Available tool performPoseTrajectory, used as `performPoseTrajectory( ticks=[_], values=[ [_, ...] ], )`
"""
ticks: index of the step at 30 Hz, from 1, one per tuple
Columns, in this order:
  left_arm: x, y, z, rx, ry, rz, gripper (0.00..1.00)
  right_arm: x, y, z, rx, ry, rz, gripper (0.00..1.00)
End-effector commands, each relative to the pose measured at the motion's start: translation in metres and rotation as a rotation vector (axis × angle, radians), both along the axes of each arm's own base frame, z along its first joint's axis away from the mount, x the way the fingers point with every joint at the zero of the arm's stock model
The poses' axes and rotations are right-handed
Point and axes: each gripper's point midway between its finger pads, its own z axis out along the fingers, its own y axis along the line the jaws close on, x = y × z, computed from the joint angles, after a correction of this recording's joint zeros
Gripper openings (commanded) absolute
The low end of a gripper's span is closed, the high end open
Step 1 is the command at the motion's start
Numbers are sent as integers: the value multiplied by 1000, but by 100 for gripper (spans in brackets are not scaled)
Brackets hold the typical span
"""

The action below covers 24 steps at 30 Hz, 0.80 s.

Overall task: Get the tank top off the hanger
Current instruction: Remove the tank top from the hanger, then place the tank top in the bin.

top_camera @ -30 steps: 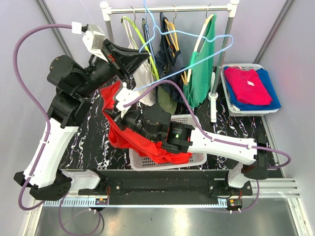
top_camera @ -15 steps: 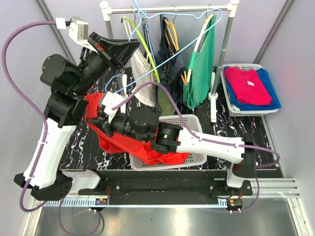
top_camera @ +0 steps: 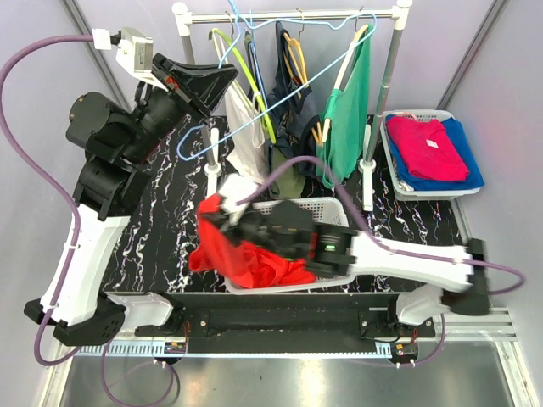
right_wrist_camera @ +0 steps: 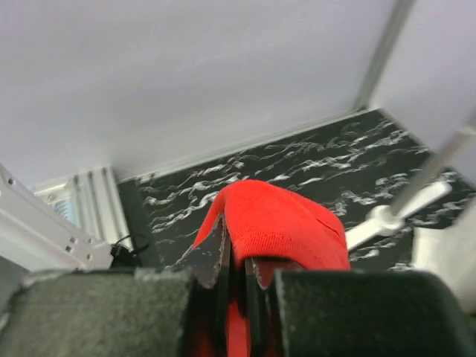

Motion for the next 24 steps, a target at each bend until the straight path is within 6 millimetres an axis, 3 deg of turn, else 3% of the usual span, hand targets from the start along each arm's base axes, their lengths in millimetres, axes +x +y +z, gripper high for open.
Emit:
performPoseTrajectory(
  ticks=[1, 2, 4, 5, 8, 10, 11, 12, 15, 20, 24],
  values=[
    [-16, 30, 24, 50, -168, 133, 0, 10, -94, 81, 182, -55, -171, 4],
    [-14, 35, 22, 69, -181, 170, 0, 8, -118, 91, 206, -55, -190, 5],
    [-14, 42, 13, 102, -177, 208, 0, 13, -140, 82, 183, -49, -241, 5],
    [-12, 44, 8, 118, -171, 223, 0, 11, -157, 90, 211, -50, -256, 6],
    [-12, 58, -12, 183, -159, 295, 0, 13, -176, 76, 163, -31, -294, 6],
    [-4, 65, -37, 238, -123, 345, 0, 13, -178, 63, 130, -14, -300, 6],
    [-11, 73, -38, 253, -146, 374, 0, 13, -179, 60, 127, -9, -301, 6],
    [-6, 75, -55, 284, -118, 389, 0, 14, -177, 53, 111, -2, -305, 6],
    [-12, 91, -70, 326, -117, 450, 0, 18, -169, 32, 57, 4, -320, 5],
    [-30, 124, -79, 363, -133, 566, 0, 21, -159, -17, -23, 61, -344, 5],
    [-40, 151, -87, 380, -136, 676, 0, 27, -163, -57, -62, 139, -382, 5]
  ],
)
